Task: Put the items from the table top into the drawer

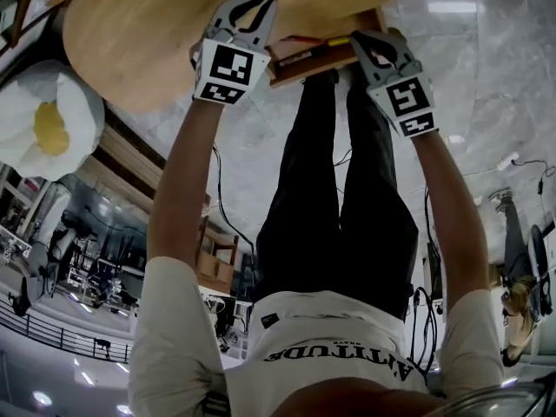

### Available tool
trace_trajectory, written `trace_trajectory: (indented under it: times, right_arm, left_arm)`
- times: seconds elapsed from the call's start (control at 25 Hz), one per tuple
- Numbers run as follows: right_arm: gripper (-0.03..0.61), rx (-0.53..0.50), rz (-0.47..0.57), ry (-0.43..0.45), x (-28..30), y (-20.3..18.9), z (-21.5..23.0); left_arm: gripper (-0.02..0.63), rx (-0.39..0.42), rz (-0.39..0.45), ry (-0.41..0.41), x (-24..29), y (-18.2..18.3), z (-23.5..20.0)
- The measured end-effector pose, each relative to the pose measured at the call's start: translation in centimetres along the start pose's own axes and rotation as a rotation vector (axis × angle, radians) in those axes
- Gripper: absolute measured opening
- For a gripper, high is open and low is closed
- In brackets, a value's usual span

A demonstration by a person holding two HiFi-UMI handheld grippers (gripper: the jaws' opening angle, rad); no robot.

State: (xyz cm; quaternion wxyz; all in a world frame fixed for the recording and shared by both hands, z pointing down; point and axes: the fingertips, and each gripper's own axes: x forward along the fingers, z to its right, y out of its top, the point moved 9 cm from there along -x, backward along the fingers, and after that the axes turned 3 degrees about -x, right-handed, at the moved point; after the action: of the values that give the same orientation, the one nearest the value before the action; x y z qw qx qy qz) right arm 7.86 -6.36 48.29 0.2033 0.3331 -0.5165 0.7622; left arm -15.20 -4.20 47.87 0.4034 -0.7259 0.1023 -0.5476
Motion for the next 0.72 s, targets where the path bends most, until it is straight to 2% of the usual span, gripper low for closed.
trace_trajectory:
  times: [0.2,0.36,0.44,0.48,0.72]
  right_arm:
    - [0.020,0.028,0.041,-0.008,-1.3,0.1,0.5]
    - [0.020,0.067,0.052,-0.027,-2.2,-0.5,1.0]
    - [0.020,0.084,0.055,-0.039,-2.6,-1.0,1.5]
    - [0.020,0.091,0.058,-0.044,-2.7,-1.2,1.7]
    - [0.020,0.130,0.059,-0.067,-3.7,-2.6,2.5]
  left_arm:
    - [0.023,0.159,-0.013,-0.044,2.8,3.2,-2.4]
    - [0.025,0.282,-0.078,-0.064,5.4,4.5,-4.0]
    - [0.056,0.320,-0.125,-0.070,7.0,4.6,-5.1]
    - [0.093,0.331,-0.147,-0.071,7.8,4.5,-5.7]
    - [0.100,0.406,-0.229,-0.087,11.8,4.8,-8.7]
